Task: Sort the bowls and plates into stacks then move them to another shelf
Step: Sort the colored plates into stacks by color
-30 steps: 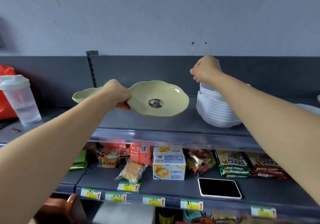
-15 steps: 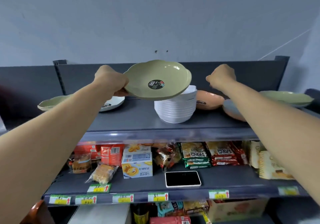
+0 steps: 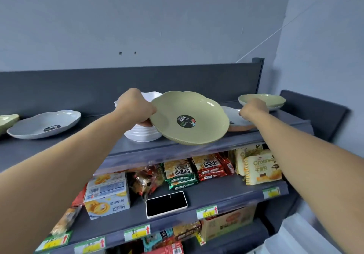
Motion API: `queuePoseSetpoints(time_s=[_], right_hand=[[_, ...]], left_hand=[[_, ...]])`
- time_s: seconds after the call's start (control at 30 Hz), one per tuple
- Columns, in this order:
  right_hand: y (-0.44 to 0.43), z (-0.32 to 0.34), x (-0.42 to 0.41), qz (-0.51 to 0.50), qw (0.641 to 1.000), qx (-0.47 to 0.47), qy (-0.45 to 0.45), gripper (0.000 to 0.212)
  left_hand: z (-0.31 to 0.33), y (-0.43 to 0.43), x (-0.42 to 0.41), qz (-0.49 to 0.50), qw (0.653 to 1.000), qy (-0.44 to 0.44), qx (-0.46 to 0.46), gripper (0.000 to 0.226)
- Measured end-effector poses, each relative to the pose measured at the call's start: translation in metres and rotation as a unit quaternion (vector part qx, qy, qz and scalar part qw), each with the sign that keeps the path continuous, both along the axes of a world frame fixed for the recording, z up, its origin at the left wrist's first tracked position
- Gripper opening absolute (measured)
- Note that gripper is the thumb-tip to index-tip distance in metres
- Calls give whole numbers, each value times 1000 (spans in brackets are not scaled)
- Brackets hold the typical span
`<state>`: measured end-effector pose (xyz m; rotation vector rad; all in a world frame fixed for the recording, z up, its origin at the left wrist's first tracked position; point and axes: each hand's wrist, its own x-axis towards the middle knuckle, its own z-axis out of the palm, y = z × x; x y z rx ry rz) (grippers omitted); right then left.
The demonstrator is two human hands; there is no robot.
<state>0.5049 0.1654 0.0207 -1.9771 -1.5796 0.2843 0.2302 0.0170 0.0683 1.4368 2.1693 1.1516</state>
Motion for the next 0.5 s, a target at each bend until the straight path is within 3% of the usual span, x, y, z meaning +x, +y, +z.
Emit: queuePoseSetpoints(time_s=[0.37, 0.5], right_hand=[[21, -14, 23, -69, 996, -60, 0, 32], [22, -17, 30, -60, 996, -56, 33, 31]], left_hand=[[-14, 14, 13, 0, 999, 40, -24, 4], [-17, 18, 18, -1, 999, 45, -27, 15]])
